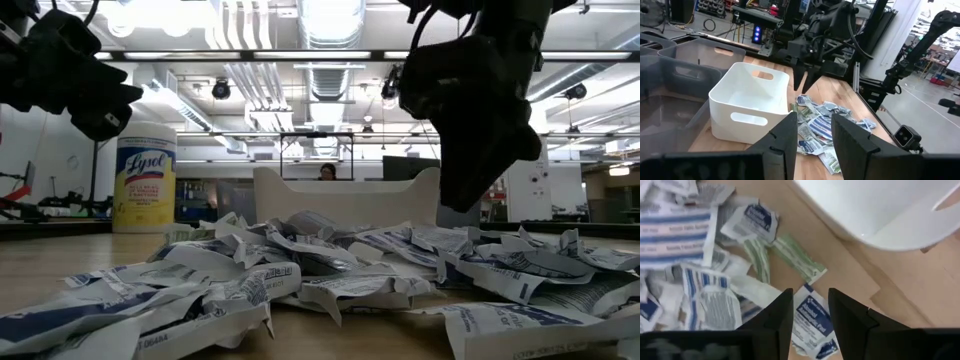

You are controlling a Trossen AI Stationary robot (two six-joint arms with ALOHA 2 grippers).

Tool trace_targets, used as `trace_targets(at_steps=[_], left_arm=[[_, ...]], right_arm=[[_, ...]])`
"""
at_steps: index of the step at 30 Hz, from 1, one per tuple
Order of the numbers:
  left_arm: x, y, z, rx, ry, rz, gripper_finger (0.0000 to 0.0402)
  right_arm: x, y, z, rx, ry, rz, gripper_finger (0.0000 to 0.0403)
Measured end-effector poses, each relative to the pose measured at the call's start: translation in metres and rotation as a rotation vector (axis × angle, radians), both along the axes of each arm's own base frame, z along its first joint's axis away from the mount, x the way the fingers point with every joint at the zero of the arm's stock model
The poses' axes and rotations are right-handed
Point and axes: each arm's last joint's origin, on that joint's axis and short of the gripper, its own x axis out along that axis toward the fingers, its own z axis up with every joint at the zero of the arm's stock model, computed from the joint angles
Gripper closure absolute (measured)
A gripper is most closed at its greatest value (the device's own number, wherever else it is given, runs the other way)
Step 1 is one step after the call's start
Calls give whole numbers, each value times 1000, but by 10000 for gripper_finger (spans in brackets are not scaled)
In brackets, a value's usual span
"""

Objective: Pick & Place First Aid Supplies
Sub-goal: Put the green bandage into the top black bin

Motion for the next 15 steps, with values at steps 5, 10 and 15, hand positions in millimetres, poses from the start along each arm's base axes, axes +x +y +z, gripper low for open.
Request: trace_targets(at_steps=[5, 10, 15], left_arm=[[0, 0, 0, 0, 2, 0, 287], [0, 0, 0, 0, 3, 0, 287], [0, 0, 0, 1, 5, 0, 287]], right_arm=[[-1, 4, 0, -7, -21, -46, 284], [0, 10, 1, 4, -60, -66, 284], [-1, 12, 0, -2, -76, -134, 284]])
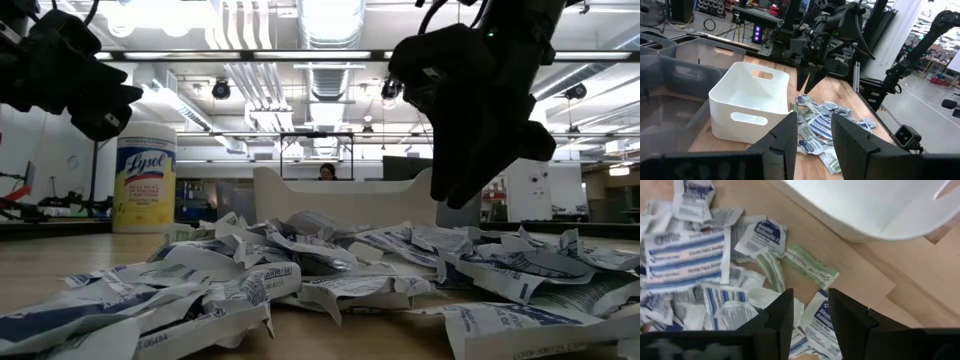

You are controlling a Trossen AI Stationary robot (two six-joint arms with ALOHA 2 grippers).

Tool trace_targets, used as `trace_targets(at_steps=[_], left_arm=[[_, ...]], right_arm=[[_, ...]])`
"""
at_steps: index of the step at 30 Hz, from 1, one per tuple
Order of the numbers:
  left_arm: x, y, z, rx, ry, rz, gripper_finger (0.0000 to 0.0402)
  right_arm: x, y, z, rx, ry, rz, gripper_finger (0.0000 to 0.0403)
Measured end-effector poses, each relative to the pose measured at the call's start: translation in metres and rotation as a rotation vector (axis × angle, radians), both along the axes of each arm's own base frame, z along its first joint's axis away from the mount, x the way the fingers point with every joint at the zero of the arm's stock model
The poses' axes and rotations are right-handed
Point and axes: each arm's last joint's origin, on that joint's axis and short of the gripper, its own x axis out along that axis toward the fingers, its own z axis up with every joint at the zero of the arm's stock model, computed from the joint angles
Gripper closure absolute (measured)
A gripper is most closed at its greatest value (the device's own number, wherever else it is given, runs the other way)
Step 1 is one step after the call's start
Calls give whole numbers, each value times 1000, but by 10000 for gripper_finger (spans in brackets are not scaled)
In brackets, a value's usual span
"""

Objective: Pick & Place First Aid Supplies
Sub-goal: Put the green bandage into the top black bin

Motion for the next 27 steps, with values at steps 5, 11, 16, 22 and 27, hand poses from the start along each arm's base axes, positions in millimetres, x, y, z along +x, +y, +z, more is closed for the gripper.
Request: trace_targets(at_steps=[5, 11, 16, 22, 27], left_arm=[[0, 0, 0, 0, 0, 0, 287], [0, 0, 0, 0, 1, 0, 287], [0, 0, 0, 0, 1, 0, 287], [0, 0, 0, -2, 2, -7, 287], [0, 0, 0, -2, 3, -12, 287]], right_arm=[[0, 2, 0, -1, -13, -27, 284], [4, 7, -13, -1, 2, -32, 284], [6, 7, -19, -10, 9, -57, 284], [6, 7, -21, -35, -4, -92, 284], [7, 10, -27, -32, 4, -99, 284]])
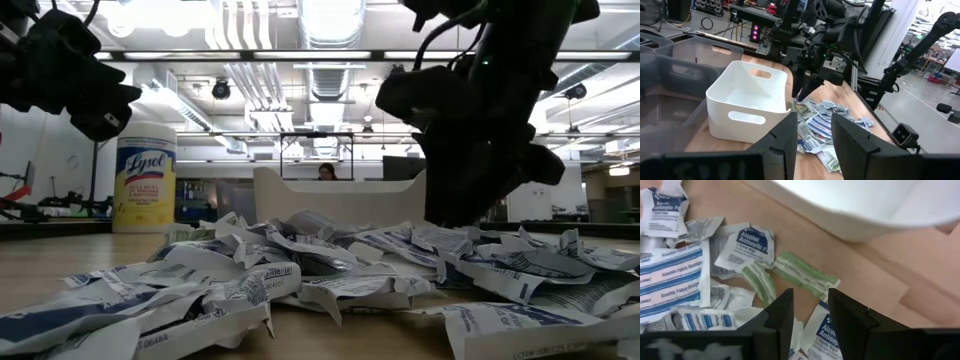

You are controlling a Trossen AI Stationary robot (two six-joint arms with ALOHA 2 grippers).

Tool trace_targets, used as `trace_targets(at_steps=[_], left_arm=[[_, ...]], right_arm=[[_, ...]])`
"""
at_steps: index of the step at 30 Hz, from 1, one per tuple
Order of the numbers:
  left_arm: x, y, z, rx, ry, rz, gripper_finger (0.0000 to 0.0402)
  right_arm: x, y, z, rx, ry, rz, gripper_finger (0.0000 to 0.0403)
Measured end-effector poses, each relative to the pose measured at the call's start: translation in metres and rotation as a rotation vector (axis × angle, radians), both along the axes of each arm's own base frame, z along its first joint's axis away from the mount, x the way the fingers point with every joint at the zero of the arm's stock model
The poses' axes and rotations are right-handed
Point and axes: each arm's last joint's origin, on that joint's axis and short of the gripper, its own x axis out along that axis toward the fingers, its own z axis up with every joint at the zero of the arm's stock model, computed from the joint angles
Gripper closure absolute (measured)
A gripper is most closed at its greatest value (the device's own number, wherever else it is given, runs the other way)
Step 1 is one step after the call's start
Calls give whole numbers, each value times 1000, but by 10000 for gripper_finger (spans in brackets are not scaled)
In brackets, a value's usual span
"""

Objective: Pick & Place First Aid Supplies
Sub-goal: Put the green bandage into the top black bin

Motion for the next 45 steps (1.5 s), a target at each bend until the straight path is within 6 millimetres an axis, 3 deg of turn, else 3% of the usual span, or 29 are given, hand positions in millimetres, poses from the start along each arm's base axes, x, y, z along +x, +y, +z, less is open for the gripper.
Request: trace_targets(at_steps=[7, 45], left_arm=[[0, 0, 0, 0, 0, -2, 287], [0, 0, 0, 2, 0, -4, 287]], right_arm=[[1, 3, -11, 10, 14, -40, 284], [-5, 3, -13, -18, 21, -133, 284]])
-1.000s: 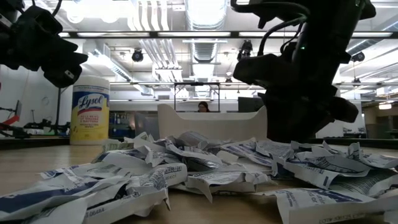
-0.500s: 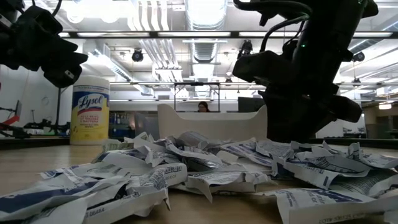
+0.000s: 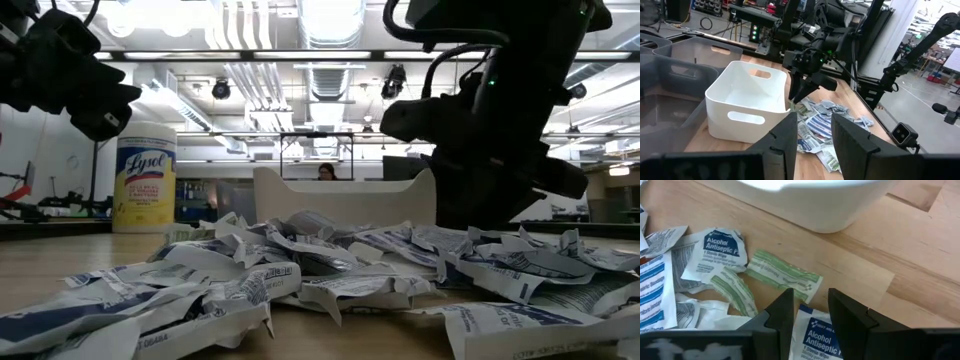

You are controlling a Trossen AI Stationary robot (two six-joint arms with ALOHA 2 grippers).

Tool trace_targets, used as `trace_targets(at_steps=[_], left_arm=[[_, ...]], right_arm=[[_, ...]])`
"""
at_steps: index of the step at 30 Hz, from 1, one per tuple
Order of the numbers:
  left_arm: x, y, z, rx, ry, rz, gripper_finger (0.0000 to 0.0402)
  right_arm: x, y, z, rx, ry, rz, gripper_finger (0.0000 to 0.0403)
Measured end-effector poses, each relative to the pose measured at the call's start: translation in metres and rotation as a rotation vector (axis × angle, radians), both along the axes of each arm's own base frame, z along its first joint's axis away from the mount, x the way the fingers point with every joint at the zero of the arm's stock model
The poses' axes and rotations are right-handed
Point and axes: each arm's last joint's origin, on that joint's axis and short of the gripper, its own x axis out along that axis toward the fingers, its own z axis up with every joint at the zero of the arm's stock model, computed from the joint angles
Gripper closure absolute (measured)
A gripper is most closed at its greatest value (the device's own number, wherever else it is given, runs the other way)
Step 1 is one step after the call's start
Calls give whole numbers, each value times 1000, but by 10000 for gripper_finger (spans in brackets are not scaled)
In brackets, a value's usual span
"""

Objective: Pick & Place First Aid Supplies
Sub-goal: Put the green bandage into the top black bin

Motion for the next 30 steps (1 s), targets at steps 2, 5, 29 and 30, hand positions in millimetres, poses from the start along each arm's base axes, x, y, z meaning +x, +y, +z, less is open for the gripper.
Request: trace_targets(at_steps=[2, 5, 29, 30], left_arm=[[0, 0, 0, 0, 0, -2, 287], [0, 0, 0, -1, 1, -6, 287], [0, 0, 0, -1, 1, -9, 287], [0, 0, 0, -1, 1, -9, 287]], right_arm=[[-1, 1, 0, -1, 5, -3, 284], [-3, 3, 0, -4, 12, -13, 284], [-7, 15, 9, -9, -36, 55, 284], [-7, 15, 11, -7, -40, 60, 284]])
